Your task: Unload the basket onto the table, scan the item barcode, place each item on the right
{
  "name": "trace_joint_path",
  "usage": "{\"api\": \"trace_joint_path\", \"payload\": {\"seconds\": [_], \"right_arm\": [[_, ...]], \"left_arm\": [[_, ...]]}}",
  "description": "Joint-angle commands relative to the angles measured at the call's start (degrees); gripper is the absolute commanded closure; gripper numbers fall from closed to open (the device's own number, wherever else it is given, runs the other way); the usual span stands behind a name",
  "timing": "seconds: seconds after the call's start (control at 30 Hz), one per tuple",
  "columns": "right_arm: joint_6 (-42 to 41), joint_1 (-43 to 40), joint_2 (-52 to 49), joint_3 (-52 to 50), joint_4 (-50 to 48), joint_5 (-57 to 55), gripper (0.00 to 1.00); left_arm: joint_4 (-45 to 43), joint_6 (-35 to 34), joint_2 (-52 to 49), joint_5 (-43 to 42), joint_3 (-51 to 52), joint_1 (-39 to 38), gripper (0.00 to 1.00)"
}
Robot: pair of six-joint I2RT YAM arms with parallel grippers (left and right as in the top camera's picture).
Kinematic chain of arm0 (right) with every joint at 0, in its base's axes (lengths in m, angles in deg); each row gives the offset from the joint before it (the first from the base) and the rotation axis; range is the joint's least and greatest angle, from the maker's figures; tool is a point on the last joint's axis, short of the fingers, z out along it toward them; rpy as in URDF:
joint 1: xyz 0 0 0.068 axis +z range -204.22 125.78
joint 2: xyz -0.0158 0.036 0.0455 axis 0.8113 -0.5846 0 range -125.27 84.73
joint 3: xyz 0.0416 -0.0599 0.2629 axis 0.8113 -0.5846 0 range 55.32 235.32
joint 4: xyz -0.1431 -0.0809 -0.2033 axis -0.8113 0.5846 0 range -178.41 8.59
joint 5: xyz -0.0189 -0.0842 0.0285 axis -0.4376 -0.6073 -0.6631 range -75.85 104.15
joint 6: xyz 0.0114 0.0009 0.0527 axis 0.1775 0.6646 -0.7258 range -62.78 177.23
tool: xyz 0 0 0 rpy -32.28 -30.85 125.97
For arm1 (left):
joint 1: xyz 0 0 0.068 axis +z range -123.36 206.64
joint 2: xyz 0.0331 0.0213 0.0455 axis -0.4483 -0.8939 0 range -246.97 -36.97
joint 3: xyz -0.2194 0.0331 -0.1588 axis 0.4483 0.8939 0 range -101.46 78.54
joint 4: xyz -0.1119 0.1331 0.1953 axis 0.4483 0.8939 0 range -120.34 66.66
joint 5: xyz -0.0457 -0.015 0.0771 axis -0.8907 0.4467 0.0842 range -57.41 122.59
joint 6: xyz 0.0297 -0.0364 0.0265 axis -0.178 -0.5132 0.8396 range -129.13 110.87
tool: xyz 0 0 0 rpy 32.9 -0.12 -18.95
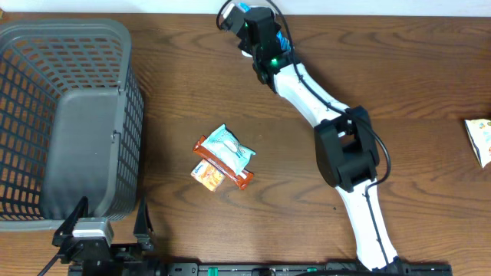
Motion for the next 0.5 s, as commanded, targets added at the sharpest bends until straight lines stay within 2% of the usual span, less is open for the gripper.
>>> {"api": "trace_joint_path", "payload": {"seconds": [0.0, 0.23, 0.47], "right_arm": [[2.45, -1.46, 0.63, 2.97, -2.03, -1.81, 0.82], [3.82, -1.62, 0.63, 2.97, -2.82, -2.64, 0.82], [4.0, -2.56, 2.25, 2.97, -0.7, -13.94, 0.82]], "left_arm": [[-0.17, -0.28, 0.28, -0.09, -0.24, 0.35, 0.02], [-0.17, -0.28, 0.28, -0.09, -0.24, 0.35, 0.02], [-0.17, -0.28, 0.28, -0.09, -0.24, 0.35, 0.02]]}}
